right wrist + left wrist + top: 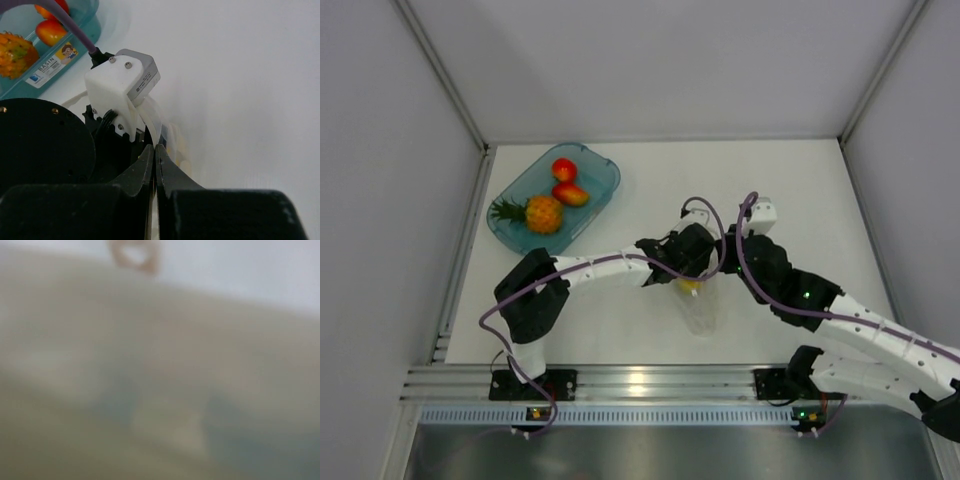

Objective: Open the zip-top bag and remove the fake food

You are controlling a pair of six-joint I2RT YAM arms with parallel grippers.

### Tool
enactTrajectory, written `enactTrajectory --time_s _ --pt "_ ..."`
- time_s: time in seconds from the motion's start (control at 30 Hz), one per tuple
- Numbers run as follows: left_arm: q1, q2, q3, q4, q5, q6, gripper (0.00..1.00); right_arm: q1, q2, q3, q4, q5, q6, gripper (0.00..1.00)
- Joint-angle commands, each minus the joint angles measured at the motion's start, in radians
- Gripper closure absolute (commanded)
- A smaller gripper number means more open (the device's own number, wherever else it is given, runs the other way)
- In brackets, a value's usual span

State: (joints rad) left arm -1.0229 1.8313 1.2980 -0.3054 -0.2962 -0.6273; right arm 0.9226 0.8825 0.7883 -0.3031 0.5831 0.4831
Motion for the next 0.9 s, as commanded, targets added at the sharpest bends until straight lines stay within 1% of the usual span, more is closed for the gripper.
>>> enactTrajectory --time_s 0.0,0.03,0.07,0.23,0.47,0.5,0.57,0.67,0.87 --pt "0.000 0.048 0.026 0.009 0.023 -0.002 0.40 0.018 -0.030 0.002 -0.001 0.004 -0.001 1.00" --pt "0.001 0.051 0.024 0.005 0.032 -0.003 0.38 0.018 -0.031 0.000 -0.002 0.007 -0.001 1.00" --pt "0.001 0.057 0.023 0.000 0.043 -0.002 0.33 0.019 -0.031 -0.001 -0.004 0.012 -0.003 1.00" --pt "0.000 0.075 0.040 -0.077 0.049 0.031 0.21 0.019 -0.025 -0.009 0.005 0.015 -0.005 1.00" --pt "-0.008 0.114 0.055 -0.075 0.117 0.024 0.19 0.019 0.009 -0.003 0.024 0.012 -0.009 1.00" --pt "-0.014 0.112 0.055 -0.077 0.124 0.026 0.19 0.018 0.010 -0.003 0.024 0.012 -0.012 1.00" --pt "-0.016 0.103 0.050 -0.077 0.161 0.024 0.15 0.019 0.015 -0.001 0.024 0.014 -0.014 1.00" --pt "-0.017 0.080 0.031 -0.077 0.218 0.023 0.14 0.019 0.018 0.000 0.025 0.015 -0.017 1.00" --pt "-0.026 0.069 0.015 -0.126 0.230 0.031 0.14 0.018 0.022 -0.001 0.032 0.011 -0.012 1.00"
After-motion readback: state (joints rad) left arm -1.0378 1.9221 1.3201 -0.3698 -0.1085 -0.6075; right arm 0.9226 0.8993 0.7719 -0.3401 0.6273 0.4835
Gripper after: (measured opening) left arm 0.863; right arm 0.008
